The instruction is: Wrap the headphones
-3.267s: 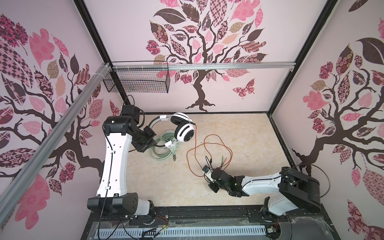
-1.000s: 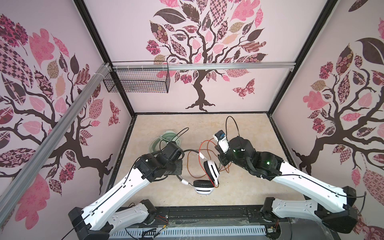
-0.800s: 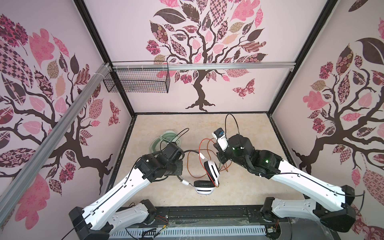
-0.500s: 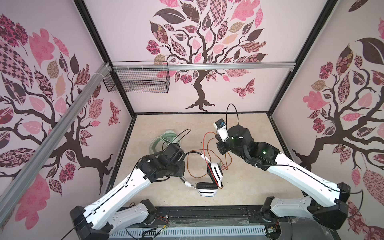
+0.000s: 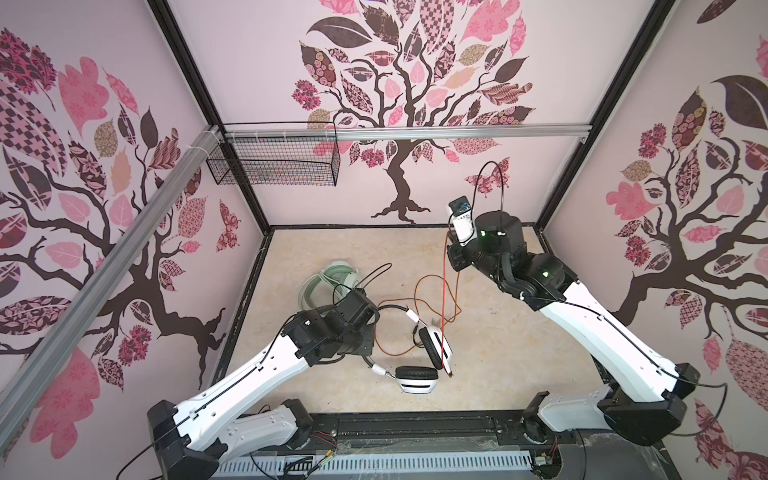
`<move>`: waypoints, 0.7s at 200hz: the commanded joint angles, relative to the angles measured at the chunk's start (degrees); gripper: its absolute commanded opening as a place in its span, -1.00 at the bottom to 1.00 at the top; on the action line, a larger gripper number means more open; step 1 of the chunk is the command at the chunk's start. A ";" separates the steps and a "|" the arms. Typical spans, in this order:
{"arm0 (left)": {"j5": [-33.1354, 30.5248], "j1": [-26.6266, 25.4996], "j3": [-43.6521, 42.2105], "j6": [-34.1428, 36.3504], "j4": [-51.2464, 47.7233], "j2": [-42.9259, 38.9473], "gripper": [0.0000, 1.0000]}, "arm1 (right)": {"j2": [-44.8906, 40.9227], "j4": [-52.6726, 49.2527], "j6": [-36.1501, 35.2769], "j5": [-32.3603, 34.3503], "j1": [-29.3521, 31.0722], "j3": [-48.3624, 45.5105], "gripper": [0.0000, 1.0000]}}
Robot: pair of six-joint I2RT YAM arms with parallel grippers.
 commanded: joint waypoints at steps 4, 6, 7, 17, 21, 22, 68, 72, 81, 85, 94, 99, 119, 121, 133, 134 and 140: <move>-7.73 -2.47 0.32 -0.81 -2.65 2.43 -1.00 | 1.13 -1.77 -0.97 2.14 -0.91 3.69 -1.00; -8.43 -2.80 0.37 -1.01 -2.89 2.65 -1.00 | 1.09 -1.74 -0.96 2.14 -0.95 3.74 -1.00; -8.78 -2.93 0.42 -1.10 -2.96 2.86 -1.00 | 1.09 -1.69 -0.98 2.14 -0.95 3.76 -1.00; -11.40 -4.12 1.12 -2.23 -4.76 4.28 -1.00 | 0.98 -1.71 -0.87 1.70 -1.05 4.06 -1.00; -11.99 -4.39 1.32 -2.71 -5.30 4.73 -1.00 | 0.89 -1.85 -0.76 1.35 -1.07 4.16 -1.00; -12.19 -4.47 1.33 -2.79 -5.35 4.78 -1.00 | 0.90 -1.92 -0.71 1.22 -1.10 4.23 -1.00; -15.29 -4.65 2.41 -4.31 -3.66 2.90 -1.00 | -3.85 -0.16 3.44 -6.38 -1.05 -3.91 -1.00; -15.43 -4.68 2.54 -4.27 -3.54 2.61 -1.00 | -4.61 0.15 3.92 -7.26 -1.05 -5.09 -1.00; -15.61 -4.65 3.16 -3.81 -3.40 2.12 -1.00 | -6.06 0.55 4.88 -8.82 -1.05 -7.34 -1.00; -15.58 -4.65 3.39 -3.25 -3.10 2.06 -1.00 | -6.71 0.68 5.18 -9.34 -1.05 -8.15 -1.00; -15.56 -4.65 3.80 -2.28 -2.86 1.84 -1.00 | -8.17 0.91 5.78 -10.02 -1.00 -10.00 -1.00; -15.53 -4.65 4.00 -1.92 -3.03 1.75 -1.00 | -8.95 0.90 6.04 -10.16 -1.02 -10.68 -1.00; -17.25 -4.63 4.56 -1.37 -3.32 1.42 -1.00 | -11.87 0.46 6.57 -10.68 -1.04 -12.74 -1.00; -17.47 -4.64 4.55 -1.43 -3.30 1.40 -1.00 | -12.16 0.40 6.60 -10.75 -1.02 -12.87 -1.00; -18.03 -4.65 4.84 -1.59 -3.62 1.34 -1.00 | -13.50 0.15 6.90 -11.62 -1.07 -13.63 -1.00; -18.02 -4.65 4.85 -1.65 -3.59 1.37 -1.00 | -13.59 0.09 6.90 -11.68 -1.06 -13.67 -1.00; -18.01 -4.65 4.95 -1.70 -3.71 1.40 -1.00 | -14.12 -0.06 7.05 -12.33 -0.96 -14.06 -1.00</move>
